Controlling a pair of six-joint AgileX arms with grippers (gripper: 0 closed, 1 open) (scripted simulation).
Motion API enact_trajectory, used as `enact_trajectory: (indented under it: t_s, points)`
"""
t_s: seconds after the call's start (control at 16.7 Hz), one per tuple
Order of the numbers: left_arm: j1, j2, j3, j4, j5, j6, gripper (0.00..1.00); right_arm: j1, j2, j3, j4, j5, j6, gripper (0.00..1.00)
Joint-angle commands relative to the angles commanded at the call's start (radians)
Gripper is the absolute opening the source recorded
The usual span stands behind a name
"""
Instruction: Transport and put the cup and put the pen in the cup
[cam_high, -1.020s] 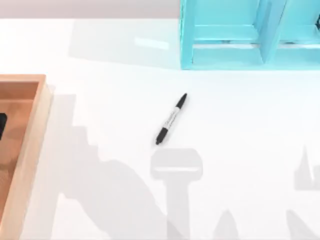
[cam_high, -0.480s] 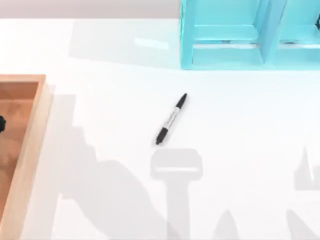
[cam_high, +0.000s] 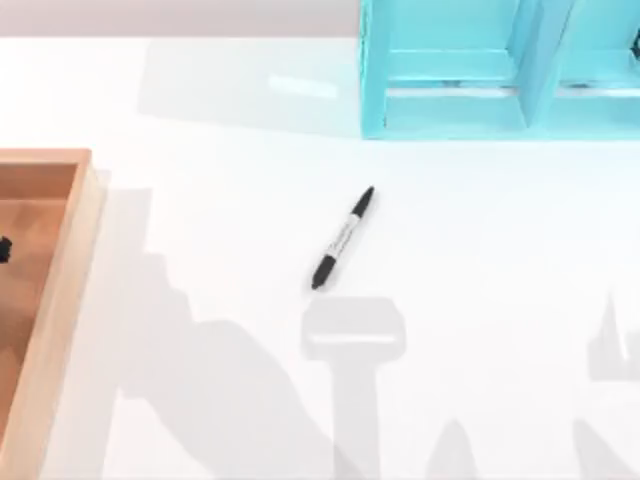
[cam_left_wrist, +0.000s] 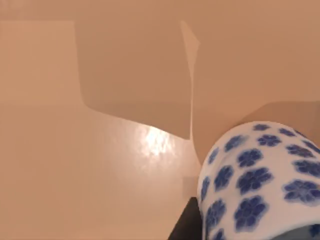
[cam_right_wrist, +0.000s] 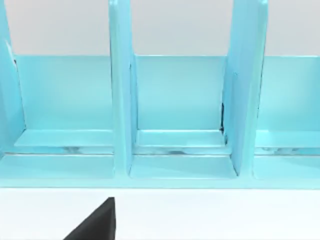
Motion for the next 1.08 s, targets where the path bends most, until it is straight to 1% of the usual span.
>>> enact_trajectory:
  t_s: [0.06,0.12,0.72,0.96,1.08]
  points:
    - [0.000,0.000,0.000,0.000,0.000,0.000,0.02,0.000,0.000,0.000,0.000,0.000,0.000,1.00]
    - [0.000,0.000,0.000,0.000,0.000,0.000,0.00,0.000,0.000,0.000,0.000,0.000,0.000,1.00]
    - [-0.003,-0.003,0.010,-0.010,0.002,0.000,0.00,0.000,0.000,0.000,0.000,0.000,0.000,1.00]
    - [-0.004,-0.013,0.108,-0.113,0.010,-0.030,0.00,0.000,0.000,0.000,0.000,0.000,0.000,1.00]
    - [-0.042,-0.021,0.182,-0.196,0.013,-0.075,0.00,0.000,0.000,0.000,0.000,0.000,0.000,1.00]
